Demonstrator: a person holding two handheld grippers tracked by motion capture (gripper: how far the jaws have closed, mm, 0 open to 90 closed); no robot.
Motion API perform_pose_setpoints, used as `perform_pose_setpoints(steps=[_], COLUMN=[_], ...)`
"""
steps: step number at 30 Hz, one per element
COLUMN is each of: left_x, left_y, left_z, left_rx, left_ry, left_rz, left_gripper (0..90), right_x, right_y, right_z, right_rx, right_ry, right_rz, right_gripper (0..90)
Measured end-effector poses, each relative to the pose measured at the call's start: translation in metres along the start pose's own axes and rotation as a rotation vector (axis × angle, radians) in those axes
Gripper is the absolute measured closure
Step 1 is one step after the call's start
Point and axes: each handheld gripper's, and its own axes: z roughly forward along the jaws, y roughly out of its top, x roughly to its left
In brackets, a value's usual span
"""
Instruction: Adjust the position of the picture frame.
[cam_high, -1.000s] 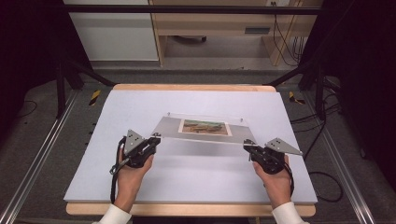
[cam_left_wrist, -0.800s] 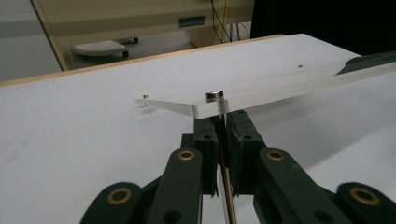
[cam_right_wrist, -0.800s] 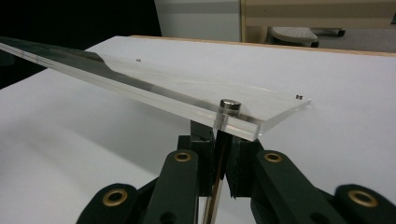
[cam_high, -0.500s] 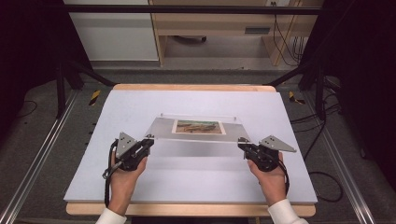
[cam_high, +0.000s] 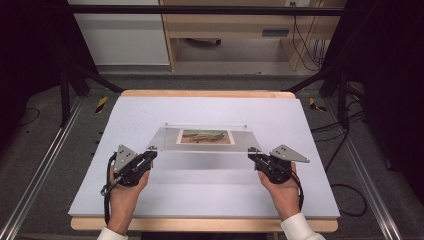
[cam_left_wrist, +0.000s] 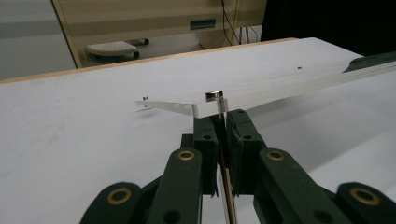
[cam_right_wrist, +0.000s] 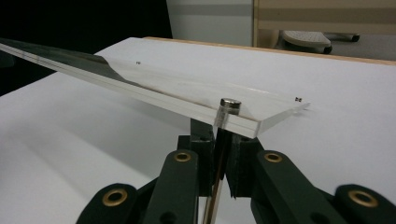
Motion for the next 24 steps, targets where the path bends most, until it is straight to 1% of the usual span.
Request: perform_pose_setpoints(steps=[1, 5, 8, 13, 17, 24], left_x=[0.001, 0.002, 0.002, 0.002, 0.003, 0.003], left_y=[-0.001, -0.004, -0.006, -0.008, -0.009, -0.009], left_z=[-0.001, -0.005, -0.008, -0.01, -0.007, 0.005], left_rx=[0.0, 0.005, 0.004, 0.001, -0.002, -0.011], left_ry=[0.001, 0.007, 0.009, 0.012, 0.008, 0.011], left_rz=[-0.001, 0.004, -0.001, 0.0, 0.005, 0.015], left_gripper=[82.5, 82.2, 82.1, 82.1, 81.9, 81.7], right_x=[0.001, 0.005, 0.009, 0.011, 0.009, 0.002], right_y=[0.0, 0.0, 0.0, 0.0, 0.0, 0.0], right_z=[0.0, 0.001, 0.0, 0.0, 0.002, 0.006], right_rx=[0.0, 0.006, 0.006, 0.004, 0.005, 0.0], right_ry=[0.002, 0.007, 0.011, 0.012, 0.011, -0.004], right_rz=[-0.008, -0.01, -0.015, -0.024, -0.028, -0.023], right_gripper=[83.1, 83.0, 83.0, 82.9, 82.9, 83.0])
